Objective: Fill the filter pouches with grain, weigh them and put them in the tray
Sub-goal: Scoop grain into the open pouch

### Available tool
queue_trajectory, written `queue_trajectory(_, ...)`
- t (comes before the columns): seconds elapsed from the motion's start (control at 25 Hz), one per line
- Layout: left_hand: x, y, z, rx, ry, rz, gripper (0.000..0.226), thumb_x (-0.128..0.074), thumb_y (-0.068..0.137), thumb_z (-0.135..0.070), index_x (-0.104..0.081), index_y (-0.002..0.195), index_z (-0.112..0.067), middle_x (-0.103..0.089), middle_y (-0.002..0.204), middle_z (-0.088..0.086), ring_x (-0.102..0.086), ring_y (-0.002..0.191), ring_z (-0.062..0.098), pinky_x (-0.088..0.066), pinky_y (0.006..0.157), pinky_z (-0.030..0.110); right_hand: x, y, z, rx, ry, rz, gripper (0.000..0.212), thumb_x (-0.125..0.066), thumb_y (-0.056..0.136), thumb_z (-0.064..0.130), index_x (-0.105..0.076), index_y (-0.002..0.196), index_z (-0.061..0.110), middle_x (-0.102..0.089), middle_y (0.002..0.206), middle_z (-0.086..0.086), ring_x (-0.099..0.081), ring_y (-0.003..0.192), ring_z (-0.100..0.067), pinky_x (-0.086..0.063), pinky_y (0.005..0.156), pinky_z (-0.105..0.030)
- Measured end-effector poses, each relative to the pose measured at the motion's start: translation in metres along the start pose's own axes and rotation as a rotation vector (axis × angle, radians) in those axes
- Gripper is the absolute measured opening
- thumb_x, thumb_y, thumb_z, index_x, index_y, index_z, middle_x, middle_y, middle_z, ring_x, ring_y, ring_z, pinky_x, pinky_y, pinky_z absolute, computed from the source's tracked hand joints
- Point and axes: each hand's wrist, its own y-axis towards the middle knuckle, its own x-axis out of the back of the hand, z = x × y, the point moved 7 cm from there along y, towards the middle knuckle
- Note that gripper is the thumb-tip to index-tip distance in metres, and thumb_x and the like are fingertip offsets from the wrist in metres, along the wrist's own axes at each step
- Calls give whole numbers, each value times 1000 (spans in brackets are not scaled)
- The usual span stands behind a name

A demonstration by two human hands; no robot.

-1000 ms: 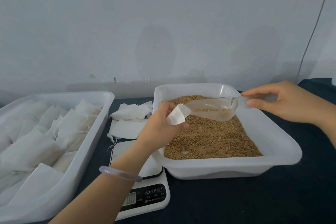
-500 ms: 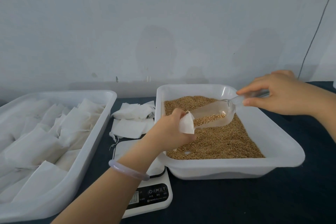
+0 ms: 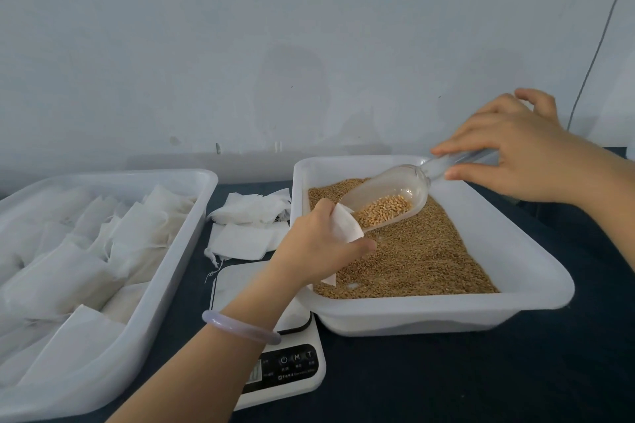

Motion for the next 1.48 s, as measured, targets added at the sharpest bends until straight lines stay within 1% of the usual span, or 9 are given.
queue_trajectory(0.28,-3,0,0,5,17,22,57,-71,72,-54,-40,105,-20,-52,82,-9,-51,71,5,-43,57,25,9,10,9,52,-84,1,38,-51,78,54,-63,113,44,-60,106,16,-39,113,-13,-10,101,-37)
queue_trajectory(0.48,-3,0,2,22,-23,20,45,-72,74,-38,-37,96,-19,-49,74,-6,-49,65,9,-38,54,28,19,9,14,73,-74,-105,34,-61,77,47,-67,110,39,-60,102,15,-42,109,-15,-13,95,-33)
queue_trajectory(0.64,-1,0,6,66,-152,17,37,-69,75,-27,-37,91,-19,-57,83,2,-63,81,24,-53,72,40,17,9,12,74,-21,-137,35,-59,73,52,-65,106,42,-57,99,19,-40,110,-13,-10,90,-26)
queue_trajectory(0.76,1,-2,8,69,-237,-3,34,-67,72,-27,-40,91,-19,-63,90,12,-65,85,30,-53,80,49,-2,7,-20,-59,170,-47,35,-60,70,55,-59,104,49,-58,105,18,-40,114,-12,-13,99,-30)
queue_trajectory(0.84,2,-3,9,68,-256,-34,32,-67,74,-25,-40,90,-19,-63,89,15,-65,84,30,-53,79,49,-26,0,-51,-239,249,46,37,-66,77,45,-58,113,46,-60,115,10,-44,119,-16,-22,108,-40)
queue_trajectory(0.92,4,-2,10,71,-278,-67,30,-67,75,-22,-40,89,-18,-64,86,16,-64,81,30,-53,75,47,-59,-13,-68,-369,37,179,41,-63,83,44,-54,123,43,-59,120,6,-43,120,-21,-25,105,-43)
queue_trajectory(1.04,4,-1,11,61,-269,-87,30,-67,76,-22,-38,84,-22,-58,78,8,-57,69,22,-50,66,39,-97,-27,-64,-350,-269,255,36,-58,85,51,-57,120,46,-58,113,11,-41,111,-17,-22,93,-37)
queue_trajectory(1.32,6,0,13,52,-273,-125,29,-67,76,-22,-44,92,-20,-56,77,0,-56,69,15,-46,61,32,-157,-27,-40,-389,-4,374,33,-57,84,54,-57,117,48,-60,112,18,-36,99,-9,-25,94,-39)
queue_trajectory(1.48,6,-2,12,43,-265,-119,30,-68,76,-23,-41,89,-21,-53,76,-2,-53,67,13,-44,57,29,-153,-30,-42,-383,63,365,31,-54,88,52,-55,119,48,-60,118,18,-44,113,-12,-23,97,-39)
